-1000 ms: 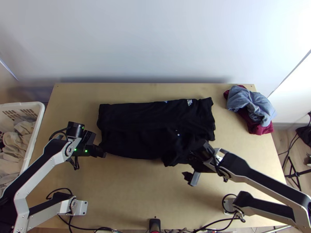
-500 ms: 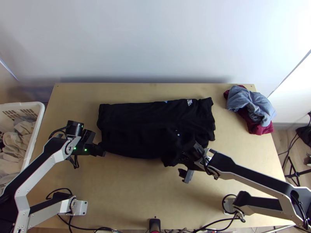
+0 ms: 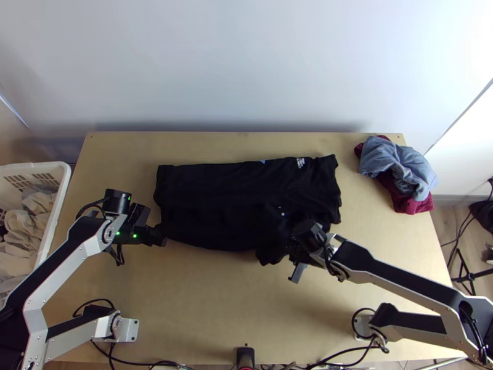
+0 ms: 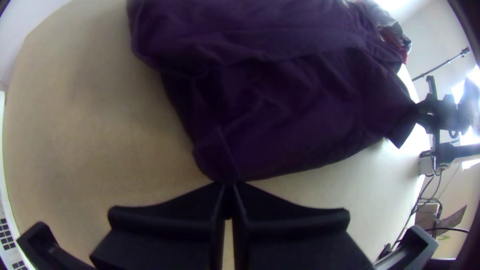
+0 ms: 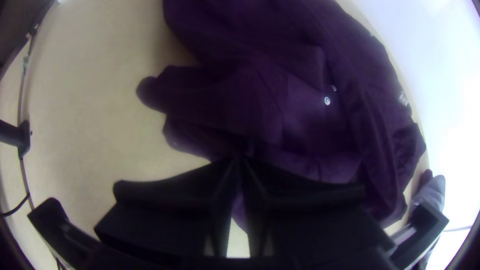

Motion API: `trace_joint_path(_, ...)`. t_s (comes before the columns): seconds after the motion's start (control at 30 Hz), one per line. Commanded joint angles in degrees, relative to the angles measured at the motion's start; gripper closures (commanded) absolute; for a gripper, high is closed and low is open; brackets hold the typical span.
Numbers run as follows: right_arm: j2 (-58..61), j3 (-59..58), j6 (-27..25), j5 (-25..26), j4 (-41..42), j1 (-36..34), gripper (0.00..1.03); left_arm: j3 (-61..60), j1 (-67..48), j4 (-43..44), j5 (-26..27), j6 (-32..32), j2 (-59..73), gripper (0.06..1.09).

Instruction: Fold the t-shirt

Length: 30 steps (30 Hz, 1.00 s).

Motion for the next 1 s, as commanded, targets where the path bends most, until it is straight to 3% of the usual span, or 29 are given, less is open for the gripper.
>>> trace_joint_path(0.0,-1.6,-0.3,0.6,0.6,0.8,-2.0,1.0,0.5,0.1,-0.4,0.0,0.5,-0.1,1.05)
trace_joint_path(0.3,-7.7,4.3,0.7,0.6,-7.5,-9.4,1.0,5.4,2.7,-3.4,0.1,0.8,-2.4,1.05)
trace_joint_path(0.97,-5.5,17.3,-3.9,0.3,-7.7,-22.0,1.0,12.1,1.3,-5.4,0.1,1.5,-4.2,1.05)
